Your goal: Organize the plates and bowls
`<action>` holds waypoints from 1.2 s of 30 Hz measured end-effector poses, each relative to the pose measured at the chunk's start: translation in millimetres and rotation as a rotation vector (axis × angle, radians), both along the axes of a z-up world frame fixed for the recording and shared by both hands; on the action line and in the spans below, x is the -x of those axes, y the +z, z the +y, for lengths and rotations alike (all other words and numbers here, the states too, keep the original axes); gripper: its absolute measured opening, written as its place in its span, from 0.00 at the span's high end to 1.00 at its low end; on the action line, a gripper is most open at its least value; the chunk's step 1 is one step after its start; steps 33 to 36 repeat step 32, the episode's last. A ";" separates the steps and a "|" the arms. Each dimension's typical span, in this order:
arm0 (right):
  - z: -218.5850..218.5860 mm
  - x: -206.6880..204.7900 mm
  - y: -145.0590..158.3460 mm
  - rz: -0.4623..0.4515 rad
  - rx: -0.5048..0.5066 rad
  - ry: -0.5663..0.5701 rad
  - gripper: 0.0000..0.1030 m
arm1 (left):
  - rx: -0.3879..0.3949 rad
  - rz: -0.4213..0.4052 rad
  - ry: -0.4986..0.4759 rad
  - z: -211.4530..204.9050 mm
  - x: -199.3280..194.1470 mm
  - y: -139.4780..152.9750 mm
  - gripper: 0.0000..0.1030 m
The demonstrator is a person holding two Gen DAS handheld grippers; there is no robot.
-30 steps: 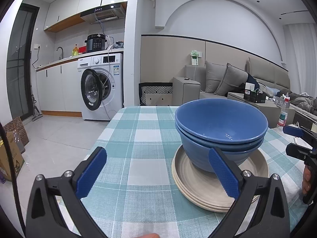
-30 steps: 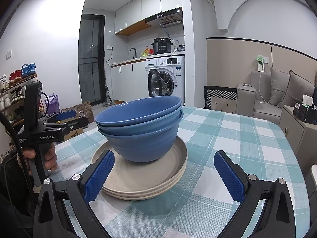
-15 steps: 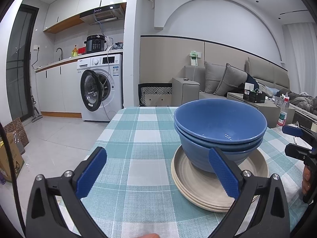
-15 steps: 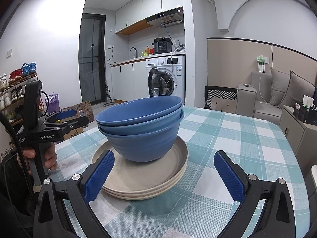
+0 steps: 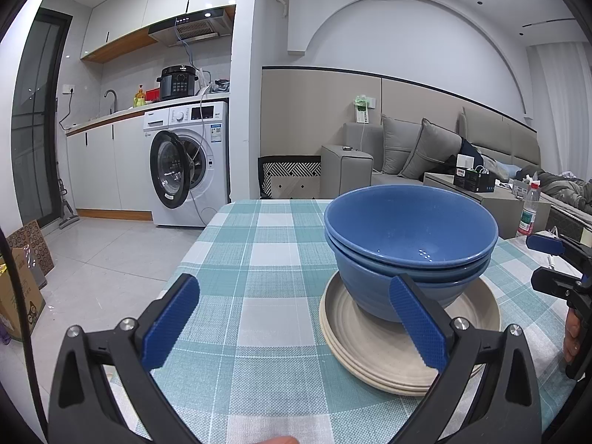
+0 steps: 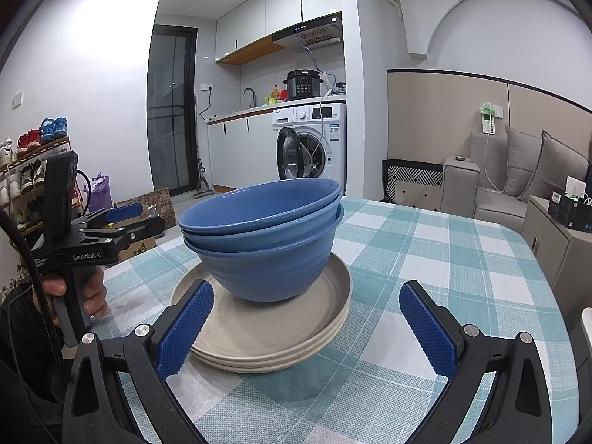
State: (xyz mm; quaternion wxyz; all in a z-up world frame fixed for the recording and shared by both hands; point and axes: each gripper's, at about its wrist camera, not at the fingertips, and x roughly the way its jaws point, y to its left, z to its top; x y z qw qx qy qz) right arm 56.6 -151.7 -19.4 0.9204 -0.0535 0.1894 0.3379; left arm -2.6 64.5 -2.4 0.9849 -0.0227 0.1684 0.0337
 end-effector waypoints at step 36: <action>2.9 -0.3 -2.3 0.007 0.007 0.005 0.01 | -0.001 0.008 0.003 -2.2 -0.7 3.3 0.00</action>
